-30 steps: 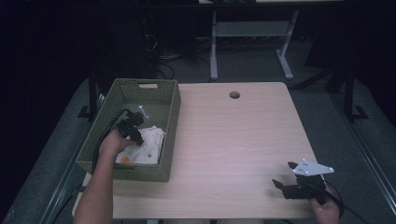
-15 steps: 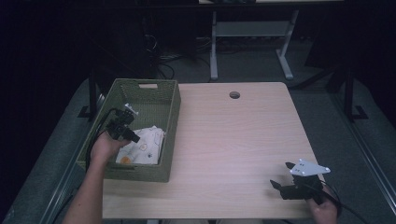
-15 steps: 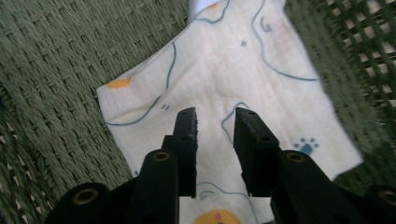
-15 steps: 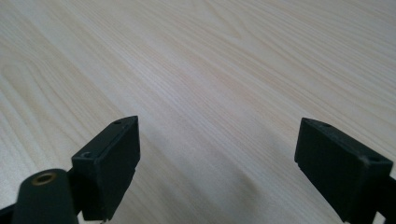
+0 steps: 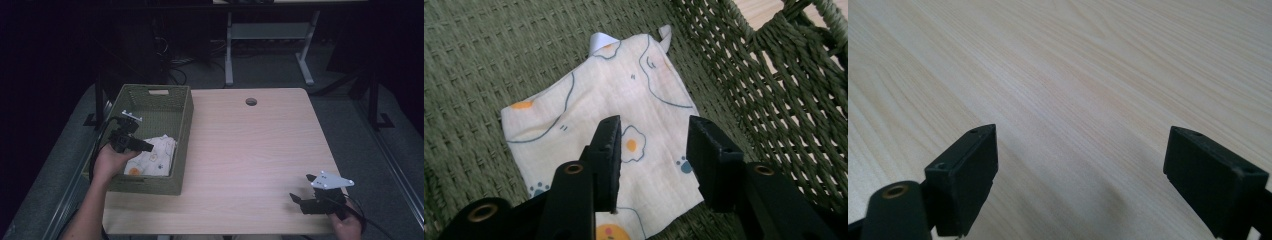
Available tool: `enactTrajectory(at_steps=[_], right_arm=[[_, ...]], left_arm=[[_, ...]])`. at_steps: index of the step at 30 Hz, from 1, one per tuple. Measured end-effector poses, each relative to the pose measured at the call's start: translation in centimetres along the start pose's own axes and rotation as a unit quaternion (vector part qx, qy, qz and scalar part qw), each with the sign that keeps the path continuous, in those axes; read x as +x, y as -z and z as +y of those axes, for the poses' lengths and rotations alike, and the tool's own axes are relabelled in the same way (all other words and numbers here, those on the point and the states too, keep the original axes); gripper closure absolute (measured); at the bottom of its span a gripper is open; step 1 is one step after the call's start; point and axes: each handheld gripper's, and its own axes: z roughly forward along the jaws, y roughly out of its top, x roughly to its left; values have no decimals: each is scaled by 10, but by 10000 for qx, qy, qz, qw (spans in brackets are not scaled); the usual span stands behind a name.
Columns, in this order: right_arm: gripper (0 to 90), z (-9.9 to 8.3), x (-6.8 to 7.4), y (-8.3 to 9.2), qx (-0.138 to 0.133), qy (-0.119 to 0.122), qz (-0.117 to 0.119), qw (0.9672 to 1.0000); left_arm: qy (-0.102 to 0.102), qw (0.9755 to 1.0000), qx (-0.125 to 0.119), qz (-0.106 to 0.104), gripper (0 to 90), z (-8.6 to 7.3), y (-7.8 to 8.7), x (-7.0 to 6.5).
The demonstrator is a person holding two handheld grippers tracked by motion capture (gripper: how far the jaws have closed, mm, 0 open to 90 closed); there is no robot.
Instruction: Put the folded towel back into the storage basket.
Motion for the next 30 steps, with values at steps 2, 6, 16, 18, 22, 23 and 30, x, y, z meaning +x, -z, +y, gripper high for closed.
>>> enactTrajectory(at_steps=[2,6,16,18,22,23,30], right_arm=[[137,0,0,1,-27,-35,-6,10000],[137,0,1,1,-36,-49,-19,10000],[137,1,2,2,-40,4,-50,10000],[137,1,2,2,-35,3,-63,10000],[137,1,2,3,-35,-12,-83,10000],[137,1,2,3,-37,-14,-84,10000],[137,1,1,6,-70,-14,-112,9999]], left_arm=[[77,9999,-108,-106,563,-2,2,0],[104,9996,-222,-135,531,-7,4,-4],[71,9980,-589,-213,463,-10,15,-17],[59,9974,-665,-258,458,-10,17,-18],[-7,9964,-773,-337,450,-9,19,-26],[-37,9966,-758,-329,450,-9,20,-27],[78,9958,-825,-389,450,-11,16,-25]])
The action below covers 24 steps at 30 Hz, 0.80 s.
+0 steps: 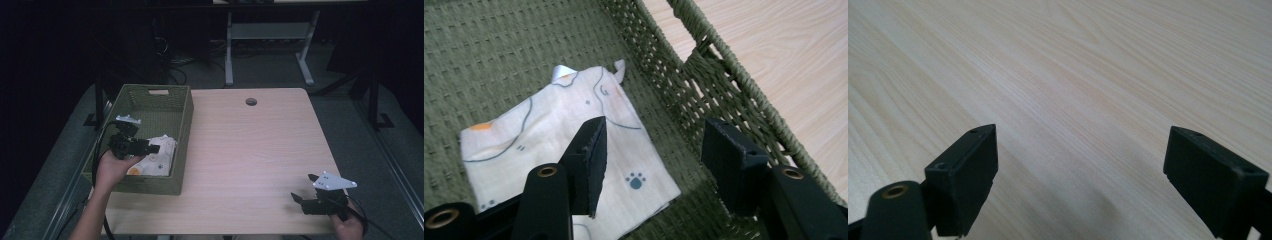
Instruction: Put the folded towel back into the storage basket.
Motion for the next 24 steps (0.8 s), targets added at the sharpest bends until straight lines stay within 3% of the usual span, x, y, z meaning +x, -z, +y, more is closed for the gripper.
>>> enactTrajectory(at_steps=[13,15,24], right_arm=[[137,0,0,-1,-14,-25,2,10000],[137,-1,-1,0,9,-58,-22,10000],[137,-1,-1,2,-21,-60,-41,10000]], left_arm=[[-61,9990,-390,-196,441,4,6,-13],[-32,9983,-487,-302,441,4,8,-16],[-147,9974,-591,-391,441,6,12,-28]])
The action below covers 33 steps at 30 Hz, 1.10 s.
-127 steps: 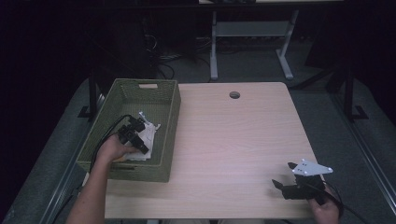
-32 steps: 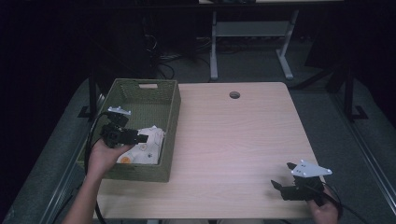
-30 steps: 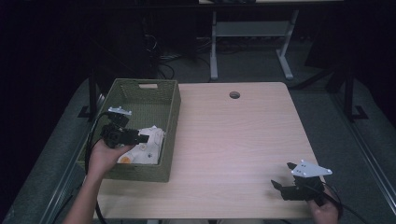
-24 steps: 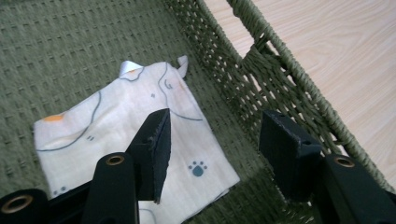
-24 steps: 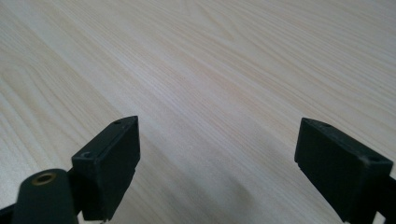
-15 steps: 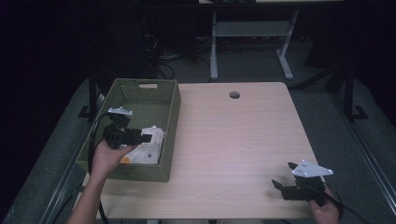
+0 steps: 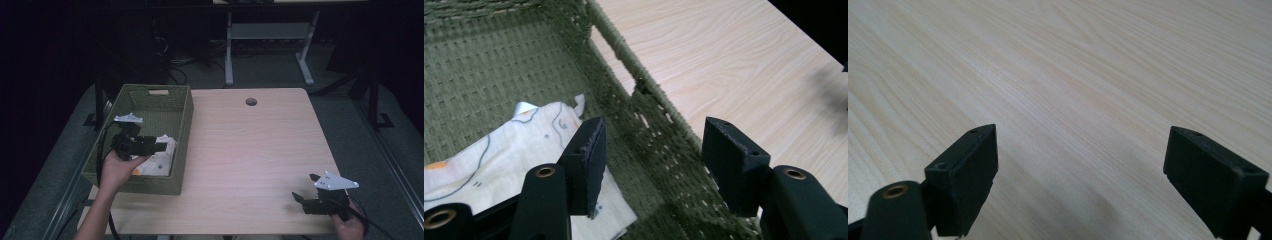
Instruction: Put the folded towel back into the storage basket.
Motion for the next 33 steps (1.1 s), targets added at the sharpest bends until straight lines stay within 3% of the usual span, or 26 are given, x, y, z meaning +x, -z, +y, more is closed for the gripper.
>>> enactTrajectory(at_steps=[6,11,19,25,28,33], right_arm=[[137,0,0,-1,-4,3,0,10000],[137,0,-1,0,3,-12,-7,10000],[137,-1,-1,0,6,-49,-3,10000],[137,-1,-1,0,-13,-42,-9,10000],[137,-1,-1,0,5,-32,-19,10000],[137,-1,-1,0,-11,-50,-15,10000]], left_arm=[[-160,9998,-76,-108,438,4,-1,-15],[-464,9989,-31,-92,434,6,-5,-30],[-689,9972,-33,-292,415,9,-11,-52],[-726,9969,-65,-290,403,8,-15,-62],[-718,9963,-83,-461,395,8,-17,-66],[-820,9953,-101,-515,386,8,-21,-77]])
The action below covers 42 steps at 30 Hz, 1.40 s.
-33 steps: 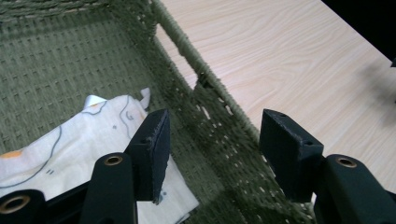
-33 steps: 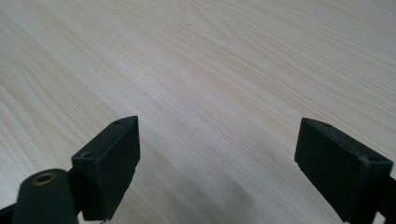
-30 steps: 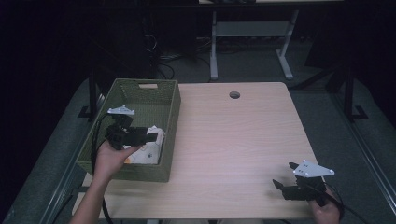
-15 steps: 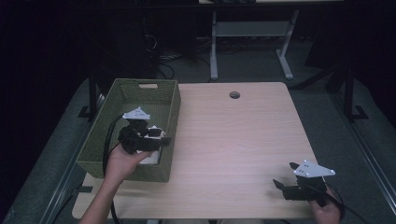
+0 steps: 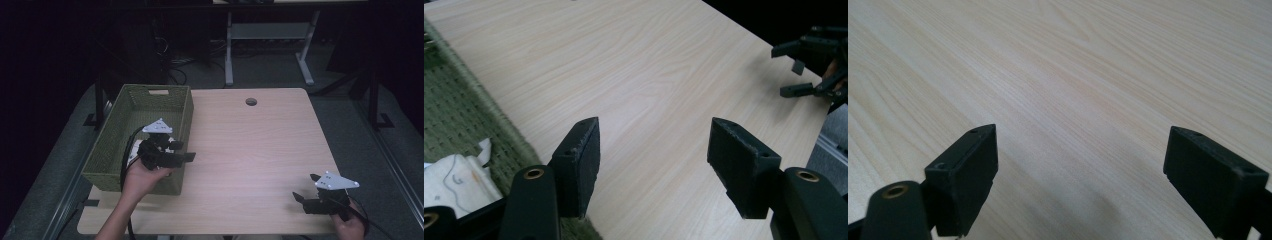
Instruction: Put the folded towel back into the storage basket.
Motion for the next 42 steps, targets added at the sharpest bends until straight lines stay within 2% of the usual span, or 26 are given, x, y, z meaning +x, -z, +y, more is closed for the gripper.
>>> enactTrajectory(at_steps=[2,8,10,12,20,26,29,34,37,42], right_arm=[[137,0,0,0,-1,16,-5,10000],[137,0,-1,2,-16,18,-12,10000],[137,0,-1,2,-20,13,-14,10000],[137,0,-1,2,-13,19,-11,10000],[137,0,0,1,6,38,8,10000],[137,0,0,1,4,42,8,10000],[137,0,0,1,0,33,21,10000],[137,0,1,2,10,32,9,10000],[137,0,1,2,5,27,9,10000],[137,0,2,1,30,53,24,10000]], left_arm=[[-33,9999,26,-102,385,1,-3,-4],[-163,9997,80,-190,379,2,-10,-18],[-189,9996,91,-173,379,2,-10,-19],[-296,9995,106,-86,374,1,-12,-22],[-386,9991,75,-155,374,-2,-21,-35],[-424,9984,-80,-363,372,-5,-27,-49],[-505,9981,-98,-347,372,-6,-32,-55],[-497,9980,-89,-378,372,-11,-39,-60],[-378,9978,-159,-528,372,-17,-46,-63],[-318,9975,-288,-563,373,-26,-54,-68]])
